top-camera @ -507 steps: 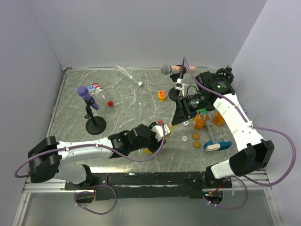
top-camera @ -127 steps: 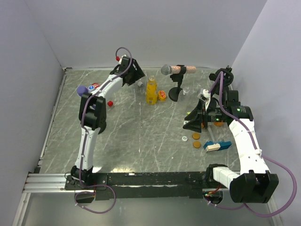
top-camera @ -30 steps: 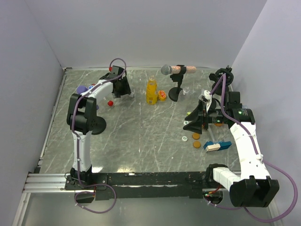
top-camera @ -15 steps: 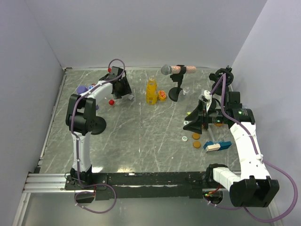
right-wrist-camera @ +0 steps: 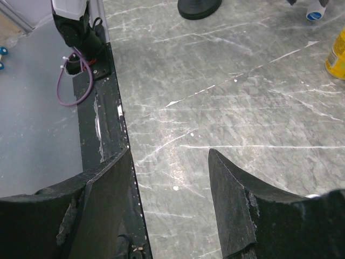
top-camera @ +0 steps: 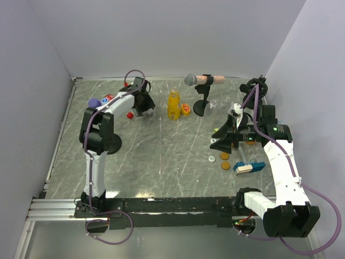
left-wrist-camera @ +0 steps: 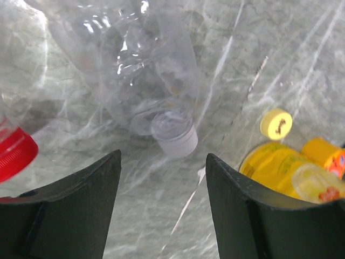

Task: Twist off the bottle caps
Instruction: Pick up the plastic bottle from the center of the board.

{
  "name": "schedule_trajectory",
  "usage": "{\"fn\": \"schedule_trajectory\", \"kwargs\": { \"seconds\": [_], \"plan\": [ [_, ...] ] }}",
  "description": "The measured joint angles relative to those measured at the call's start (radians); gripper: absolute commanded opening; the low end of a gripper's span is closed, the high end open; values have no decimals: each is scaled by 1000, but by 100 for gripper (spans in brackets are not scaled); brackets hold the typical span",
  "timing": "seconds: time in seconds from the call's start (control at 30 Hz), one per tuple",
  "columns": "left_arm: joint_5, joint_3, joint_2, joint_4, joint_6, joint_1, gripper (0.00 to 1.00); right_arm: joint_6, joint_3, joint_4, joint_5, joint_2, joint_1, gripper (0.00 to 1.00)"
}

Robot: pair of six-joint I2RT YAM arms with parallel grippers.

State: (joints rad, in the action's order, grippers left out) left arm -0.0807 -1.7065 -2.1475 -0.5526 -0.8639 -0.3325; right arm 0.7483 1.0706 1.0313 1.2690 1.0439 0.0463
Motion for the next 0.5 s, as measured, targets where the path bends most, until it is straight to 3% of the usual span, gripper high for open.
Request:
{"fn": "schedule_trajectory", "kwargs": {
  "seconds": [0.37,0.5],
  "plan": [
    [-171,-183,-147,-162,-104,-53,61,0,-3,-1,0,0,0,66],
    [-203,-233,-177,-194,-115,-53,52,0,-12,-2,0,0,0,66]
  ]
}}
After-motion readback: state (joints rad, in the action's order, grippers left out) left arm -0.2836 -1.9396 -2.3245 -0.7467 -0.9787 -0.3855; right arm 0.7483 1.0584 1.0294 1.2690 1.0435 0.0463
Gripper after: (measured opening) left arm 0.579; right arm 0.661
